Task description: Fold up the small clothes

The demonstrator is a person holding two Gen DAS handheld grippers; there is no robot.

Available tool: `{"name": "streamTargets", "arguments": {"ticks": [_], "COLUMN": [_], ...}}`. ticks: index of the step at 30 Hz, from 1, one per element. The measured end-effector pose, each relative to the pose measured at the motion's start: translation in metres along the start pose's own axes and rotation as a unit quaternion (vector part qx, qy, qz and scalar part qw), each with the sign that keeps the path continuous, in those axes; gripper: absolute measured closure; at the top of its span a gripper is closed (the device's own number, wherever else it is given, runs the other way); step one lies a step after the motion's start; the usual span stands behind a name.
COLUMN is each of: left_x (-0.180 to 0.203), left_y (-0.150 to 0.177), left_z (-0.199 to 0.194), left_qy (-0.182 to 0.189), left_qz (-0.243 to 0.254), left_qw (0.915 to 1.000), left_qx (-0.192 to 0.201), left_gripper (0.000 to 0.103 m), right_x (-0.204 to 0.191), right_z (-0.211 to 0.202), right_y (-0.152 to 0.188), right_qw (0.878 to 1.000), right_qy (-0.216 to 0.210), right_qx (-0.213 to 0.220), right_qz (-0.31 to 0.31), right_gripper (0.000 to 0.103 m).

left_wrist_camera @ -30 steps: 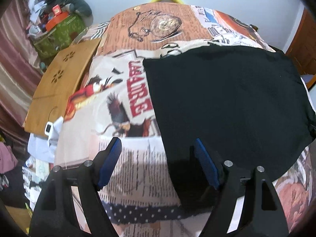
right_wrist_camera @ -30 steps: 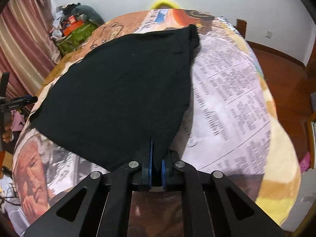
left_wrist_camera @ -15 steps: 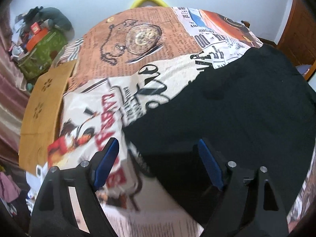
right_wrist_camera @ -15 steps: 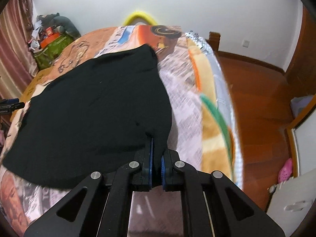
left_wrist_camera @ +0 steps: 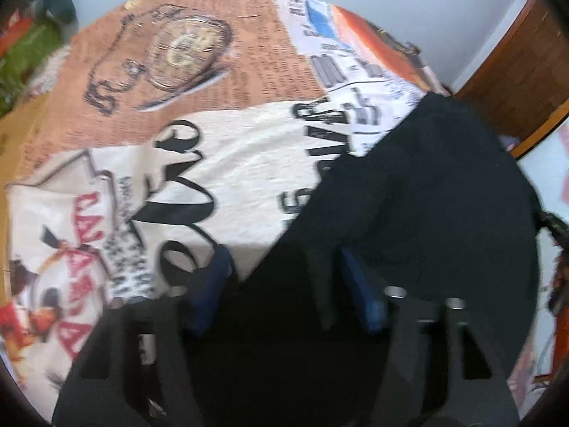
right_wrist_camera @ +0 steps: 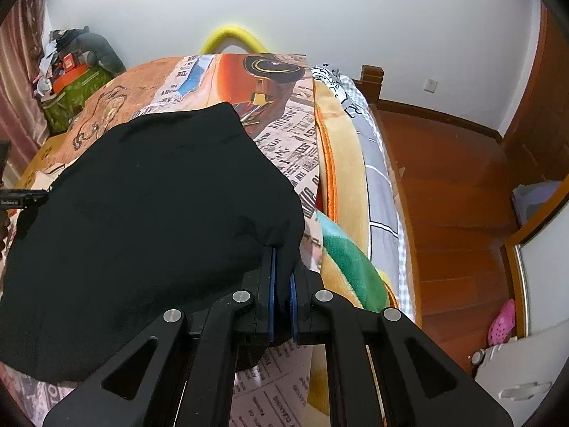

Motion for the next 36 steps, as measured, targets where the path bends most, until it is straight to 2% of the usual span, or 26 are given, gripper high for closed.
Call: {"name": "streamTargets", "arguments": {"ticks": [1, 3, 4, 6, 9, 15, 17, 21, 27, 31, 36], "left_x": [0.001, 0.002, 0.001, -0.002, -0.004, -0.019, -0.027, -0.037, -0.033, -0.022, 0.002], "left_y": [0.001, 0.005, 0.007, 0.012, 0.025, 0.065, 0.082, 0.122, 0.184, 0.209, 0.226], "left_z": [-0.001, -0.005, -0.007, -0.012, -0.021, -0.045, -0.053, -0.076, -0.103, -0.119, -0.132], "left_qy": [0.002, -0.001, -0.001, -0.003, -0.028, -0.078, -0.082, -0.081, -0.056, -0.033, -0.009], "left_qz": [-0.003, -0.003, -0.006, -0.016, -0.015, -0.027, -0.039, -0.059, -0.079, -0.086, -0.077], "left_qw": [1.0, 1.0, 1.0, 0.9999, 0.9995, 0.9965, 0.9956, 0.9944, 0.9942, 0.9948, 0.9963], "left_qx": [0.003, 0.005, 0.002, 0.0, -0.001, -0.015, -0.023, -0.033, -0.047, -0.043, -0.036], "left_gripper": [0.056, 0.076, 0.081, 0.089, 0.091, 0.092, 0.093, 0.093, 0.093, 0.093, 0.093], "right_x": [0.0, 0.0, 0.0, 0.0, -0.006, -0.04, -0.055, -0.089, -0.135, -0.158, -0.17], "right_z": [-0.001, -0.004, -0.007, -0.011, -0.023, -0.039, -0.041, -0.04, -0.039, -0.038, -0.038], "right_y": [0.0, -0.001, 0.0, -0.002, 0.001, 0.012, 0.02, 0.039, 0.068, 0.088, 0.108], "right_qw": [1.0, 1.0, 1.0, 1.0, 1.0, 1.0, 0.999, 0.996, 0.99, 0.984, 0.98], "right_qy": [-0.002, -0.001, 0.003, 0.008, 0.004, -0.028, -0.045, -0.077, -0.126, -0.153, -0.167], "right_qx": [0.001, 0.0, 0.0, 0.001, 0.011, 0.009, 0.001, -0.019, -0.049, -0.072, -0.099], "right_qz": [0.002, 0.004, 0.007, 0.014, 0.013, -0.009, -0.015, -0.034, -0.048, -0.049, -0.054], "right_gripper": [0.097, 0.092, 0.089, 0.074, 0.062, 0.057, 0.057, 0.057, 0.057, 0.057, 0.056]}}
Point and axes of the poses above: each gripper's, at about its wrist camera, not at the fingertips, and z roughly the way its jaws point, x to its right, y to its underside, the point moved 6 cm from there along z, roughly the way its jaws point, and after that the axes turned 8 degrees about -y, right-handed, at the moved point
